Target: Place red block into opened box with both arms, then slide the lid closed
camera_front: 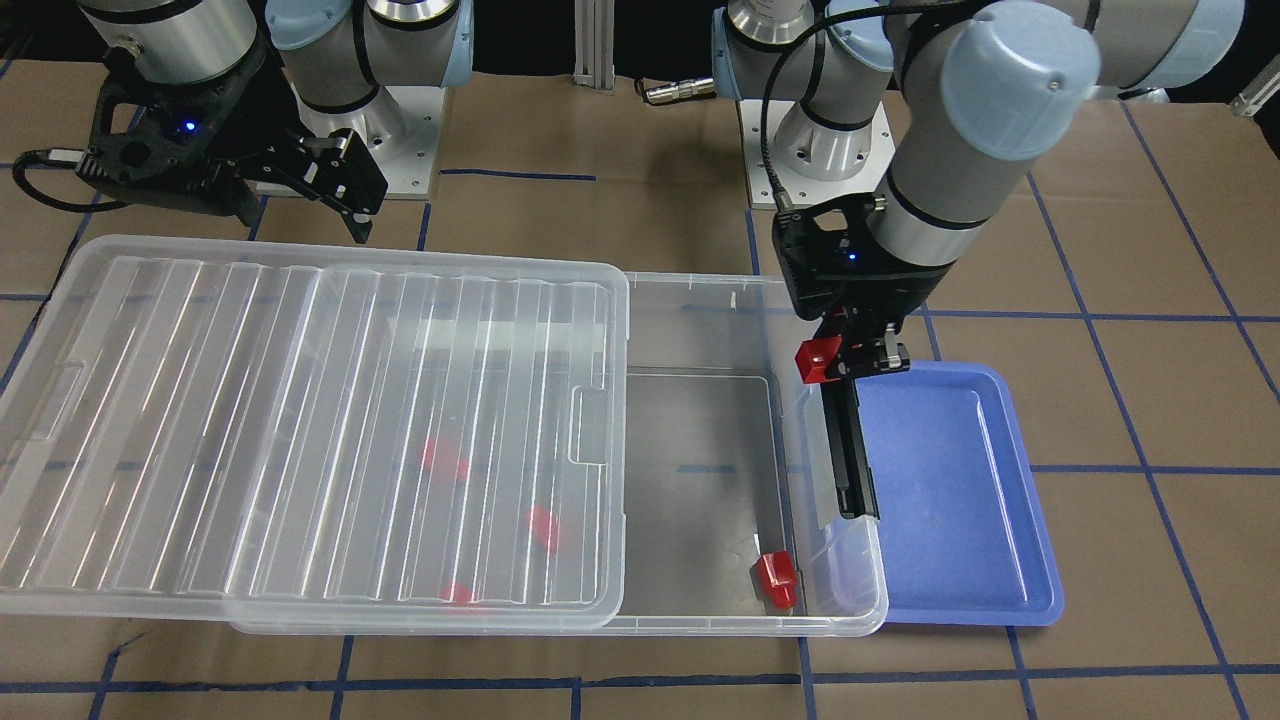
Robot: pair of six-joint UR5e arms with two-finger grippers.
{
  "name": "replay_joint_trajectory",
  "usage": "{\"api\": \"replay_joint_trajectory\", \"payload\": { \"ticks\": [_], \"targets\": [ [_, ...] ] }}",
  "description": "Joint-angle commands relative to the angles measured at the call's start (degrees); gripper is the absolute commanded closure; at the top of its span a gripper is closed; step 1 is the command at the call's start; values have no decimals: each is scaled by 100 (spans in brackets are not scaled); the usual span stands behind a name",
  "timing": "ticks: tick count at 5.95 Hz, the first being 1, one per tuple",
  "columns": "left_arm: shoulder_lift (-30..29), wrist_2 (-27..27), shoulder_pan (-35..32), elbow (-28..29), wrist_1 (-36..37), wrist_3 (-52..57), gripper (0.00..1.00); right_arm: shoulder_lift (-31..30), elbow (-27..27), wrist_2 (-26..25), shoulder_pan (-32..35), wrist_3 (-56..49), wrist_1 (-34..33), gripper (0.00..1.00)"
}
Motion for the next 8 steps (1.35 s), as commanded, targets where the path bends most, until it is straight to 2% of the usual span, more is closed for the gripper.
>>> {"api": "replay_joint_trajectory", "payload": {
  "ticks": [1,2,4,5,6,7,8],
  "targets": [
    [-619,-13,-629,-122,880,-459,100,15,9,-133,111,7,-15,0],
    [-927,22,-621,-429,1217,-120,100,24,9,-125,111,7,-24,0],
    [-1018,-30,-141,-957,1615,278,100,85,9,-151,103,-46,-59,0],
    [-1122,-48,-103,-1124,1894,271,99,103,18,-160,103,-107,-59,0],
    [-1341,-135,-120,-1431,2506,245,99,103,18,-160,85,-108,-68,0],
    [-1474,-197,-155,-1434,2773,236,97,103,18,-169,85,-108,-77,0],
    [-1492,-207,-164,-1469,2828,235,75,112,18,-160,50,-108,-77,0]
  ]
}}
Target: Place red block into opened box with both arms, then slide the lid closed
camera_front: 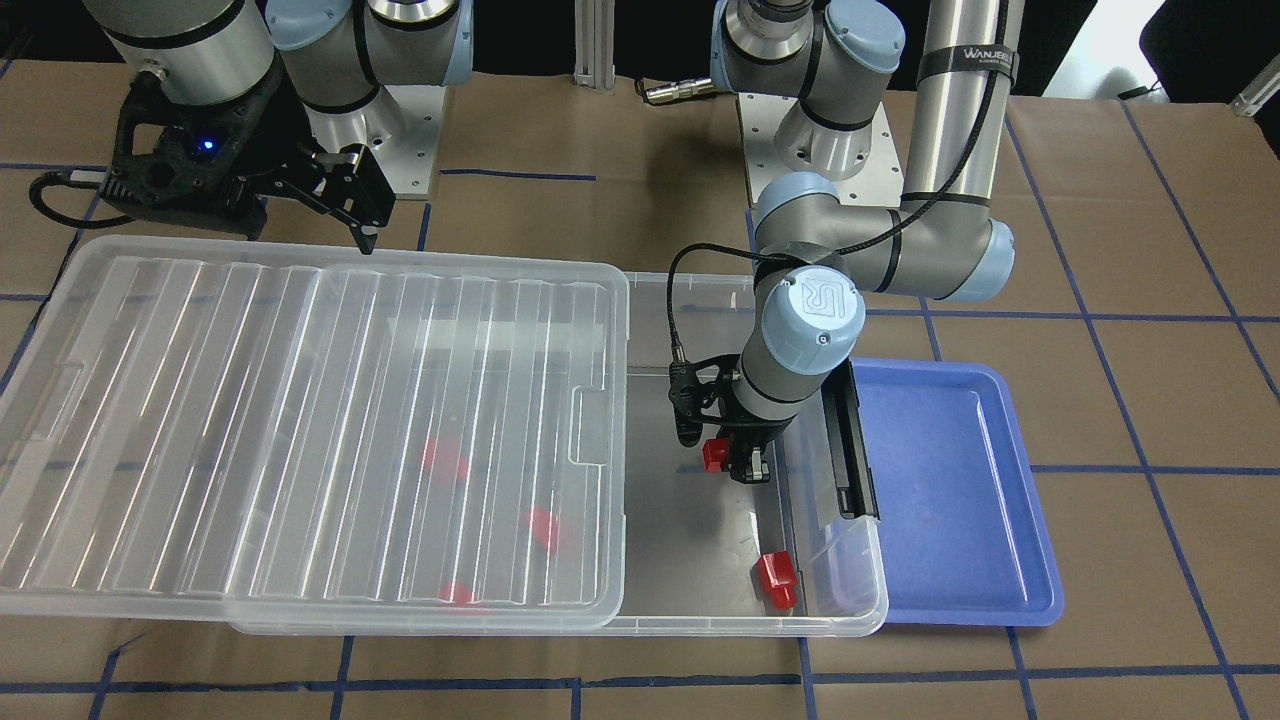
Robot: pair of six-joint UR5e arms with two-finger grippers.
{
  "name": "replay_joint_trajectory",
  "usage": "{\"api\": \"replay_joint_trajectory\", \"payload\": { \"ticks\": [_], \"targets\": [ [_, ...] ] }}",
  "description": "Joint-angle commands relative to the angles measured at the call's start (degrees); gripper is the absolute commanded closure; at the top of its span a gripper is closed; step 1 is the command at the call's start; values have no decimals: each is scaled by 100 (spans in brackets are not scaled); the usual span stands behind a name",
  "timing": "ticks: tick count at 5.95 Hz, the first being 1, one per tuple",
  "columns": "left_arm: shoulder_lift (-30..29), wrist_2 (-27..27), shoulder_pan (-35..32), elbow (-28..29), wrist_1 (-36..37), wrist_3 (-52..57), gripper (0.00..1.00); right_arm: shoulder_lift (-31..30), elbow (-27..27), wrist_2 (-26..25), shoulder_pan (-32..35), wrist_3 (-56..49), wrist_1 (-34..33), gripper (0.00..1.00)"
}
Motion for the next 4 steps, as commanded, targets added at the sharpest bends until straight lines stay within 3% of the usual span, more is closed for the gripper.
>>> {"api": "replay_joint_trajectory", "payload": {
  "ticks": [1,2,3,4],
  "targets": [
    [11,-18,-22,4,82,-20,3,6,0,4,-25,-1,-3,0],
    [195,0,-56,57,-118,-186,2,6,-8,4,-25,-1,-3,0],
    [614,0,-39,492,-1130,-222,2,6,-26,4,-25,-1,-20,0],
    [1097,0,13,1280,-2706,-231,2,6,-43,4,-34,-1,-29,0]
  ]
}}
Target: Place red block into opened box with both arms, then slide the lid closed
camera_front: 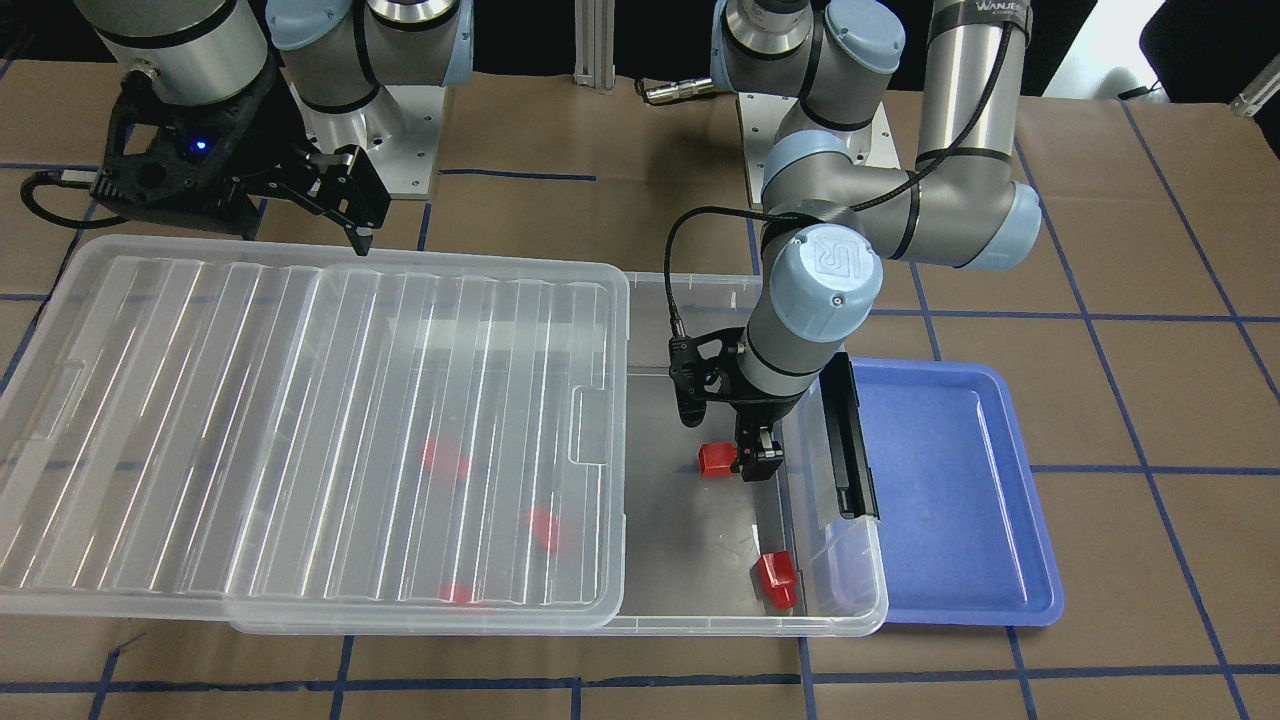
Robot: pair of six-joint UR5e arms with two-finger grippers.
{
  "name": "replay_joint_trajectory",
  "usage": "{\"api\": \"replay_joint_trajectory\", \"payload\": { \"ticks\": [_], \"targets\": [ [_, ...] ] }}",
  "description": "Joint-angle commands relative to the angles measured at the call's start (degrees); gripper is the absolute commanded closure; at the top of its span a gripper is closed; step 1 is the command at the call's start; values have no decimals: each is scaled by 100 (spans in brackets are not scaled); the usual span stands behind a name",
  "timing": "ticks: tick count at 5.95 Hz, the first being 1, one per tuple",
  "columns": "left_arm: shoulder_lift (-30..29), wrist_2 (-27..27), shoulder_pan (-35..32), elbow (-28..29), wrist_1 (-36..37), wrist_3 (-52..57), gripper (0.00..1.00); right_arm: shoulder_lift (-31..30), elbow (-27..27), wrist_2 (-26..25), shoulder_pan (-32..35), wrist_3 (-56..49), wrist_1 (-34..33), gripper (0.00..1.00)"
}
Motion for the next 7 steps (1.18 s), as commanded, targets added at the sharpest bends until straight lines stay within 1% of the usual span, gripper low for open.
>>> {"api": "replay_joint_trajectory", "payload": {
  "ticks": [1,2,3,4,5,6,7],
  "targets": [
    [758,10,38,1388,-2736,-113,2,9,-8,0,-136,-17,-37,0],
    [996,45,65,1796,-3263,-384,2,9,27,9,-564,-383,-37,0],
    [1225,97,73,1800,-3564,-795,2,43,27,9,-1203,-1292,-37,0],
    [1270,403,82,1730,-3541,-1922,2,131,36,0,-1706,-1814,-37,0],
    [1384,597,135,1782,-3384,-3325,2,271,45,-365,-2259,-2420,-211,0],
    [1472,590,144,1713,-3226,-4679,2,533,97,-621,-2769,-3139,-613,0],
    [1482,581,144,1660,-2972,-5659,2,736,306,-606,-3366,-3790,-1182,0]
  ]
}}
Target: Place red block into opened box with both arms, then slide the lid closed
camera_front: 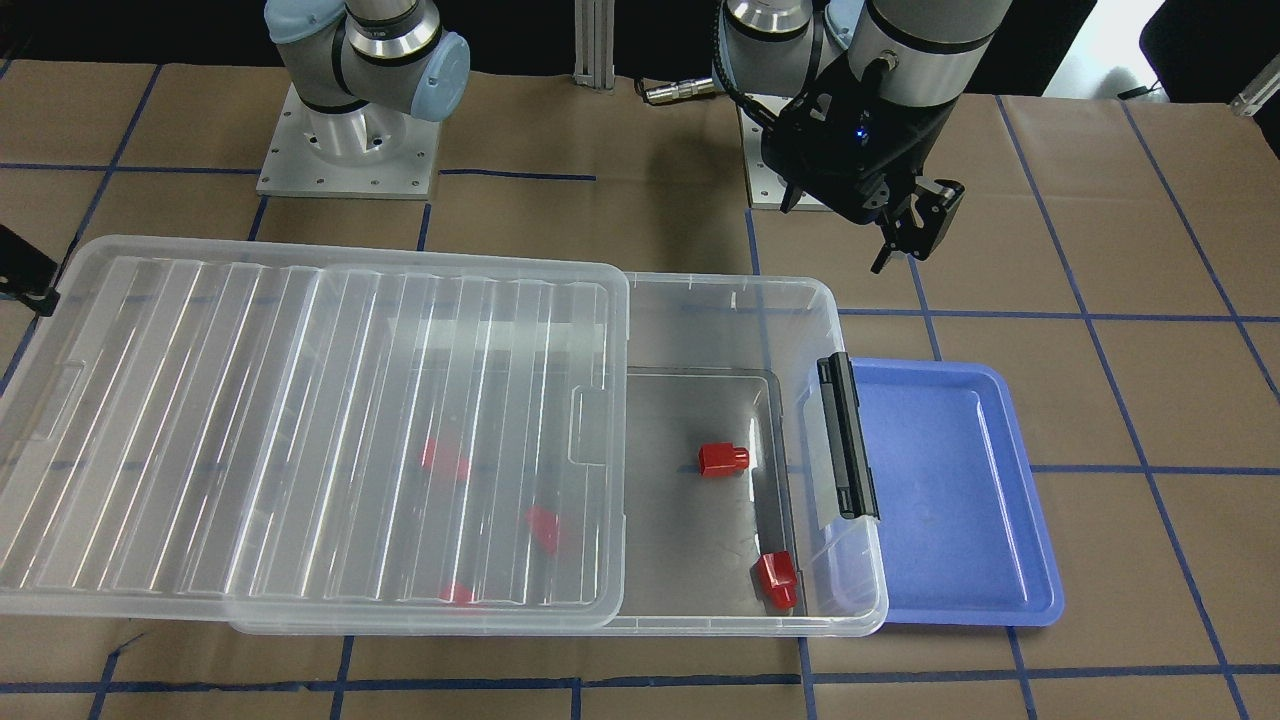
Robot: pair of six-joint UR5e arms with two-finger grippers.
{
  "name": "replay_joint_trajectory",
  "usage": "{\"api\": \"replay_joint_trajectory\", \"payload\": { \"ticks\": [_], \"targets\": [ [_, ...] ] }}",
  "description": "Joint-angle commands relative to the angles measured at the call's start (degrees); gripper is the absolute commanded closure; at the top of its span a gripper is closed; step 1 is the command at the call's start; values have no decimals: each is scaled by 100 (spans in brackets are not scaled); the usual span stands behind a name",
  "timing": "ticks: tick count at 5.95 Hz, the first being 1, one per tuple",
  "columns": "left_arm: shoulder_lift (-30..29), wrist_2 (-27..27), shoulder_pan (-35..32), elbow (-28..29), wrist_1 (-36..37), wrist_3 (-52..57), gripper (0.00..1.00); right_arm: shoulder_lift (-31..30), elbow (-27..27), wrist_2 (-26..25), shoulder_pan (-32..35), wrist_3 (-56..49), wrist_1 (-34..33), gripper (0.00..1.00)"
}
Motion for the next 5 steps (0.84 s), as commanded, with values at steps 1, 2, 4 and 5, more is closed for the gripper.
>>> {"api": "replay_joint_trajectory", "payload": {
  "ticks": [1,2,4,5],
  "targets": [
    [45,-43,6,-6,418,-2475,2,388,518,-70,-925,-971,-1089,0],
    [54,-52,-3,-5,437,-3272,2,460,887,-79,-1077,-1053,-1687,0],
    [167,-52,6,-58,473,-3744,2,391,1311,-53,-1087,-932,-2008,0],
    [177,-52,14,-58,473,-3729,2,355,1338,-1,-1035,-870,-1974,0]
  ]
}}
